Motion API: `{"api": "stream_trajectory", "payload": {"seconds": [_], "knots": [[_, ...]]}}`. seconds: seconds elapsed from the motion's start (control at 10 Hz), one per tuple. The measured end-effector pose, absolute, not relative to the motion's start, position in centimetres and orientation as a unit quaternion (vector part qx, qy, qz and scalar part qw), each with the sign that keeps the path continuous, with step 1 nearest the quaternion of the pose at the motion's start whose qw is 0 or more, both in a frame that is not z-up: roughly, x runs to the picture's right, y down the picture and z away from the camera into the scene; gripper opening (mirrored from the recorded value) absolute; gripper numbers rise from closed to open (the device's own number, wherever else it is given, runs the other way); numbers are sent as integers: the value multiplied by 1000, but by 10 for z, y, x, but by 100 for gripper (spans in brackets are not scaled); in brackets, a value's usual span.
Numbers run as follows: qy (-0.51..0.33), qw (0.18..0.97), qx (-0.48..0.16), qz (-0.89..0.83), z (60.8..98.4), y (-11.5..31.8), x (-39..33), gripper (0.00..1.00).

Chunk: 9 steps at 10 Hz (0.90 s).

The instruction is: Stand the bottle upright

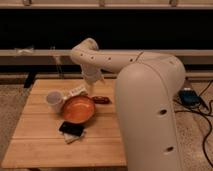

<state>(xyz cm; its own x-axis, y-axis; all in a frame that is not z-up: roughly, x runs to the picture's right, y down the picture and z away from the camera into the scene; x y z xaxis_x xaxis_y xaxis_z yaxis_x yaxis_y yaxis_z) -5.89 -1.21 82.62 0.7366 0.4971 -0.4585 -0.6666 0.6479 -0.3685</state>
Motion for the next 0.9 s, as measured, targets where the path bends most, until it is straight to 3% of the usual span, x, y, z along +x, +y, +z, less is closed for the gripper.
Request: {"api": "stream_trajectory", "payload": {"seconds": [0.9], "knots": [[95, 940, -287, 160, 907, -22, -118, 70]]}}
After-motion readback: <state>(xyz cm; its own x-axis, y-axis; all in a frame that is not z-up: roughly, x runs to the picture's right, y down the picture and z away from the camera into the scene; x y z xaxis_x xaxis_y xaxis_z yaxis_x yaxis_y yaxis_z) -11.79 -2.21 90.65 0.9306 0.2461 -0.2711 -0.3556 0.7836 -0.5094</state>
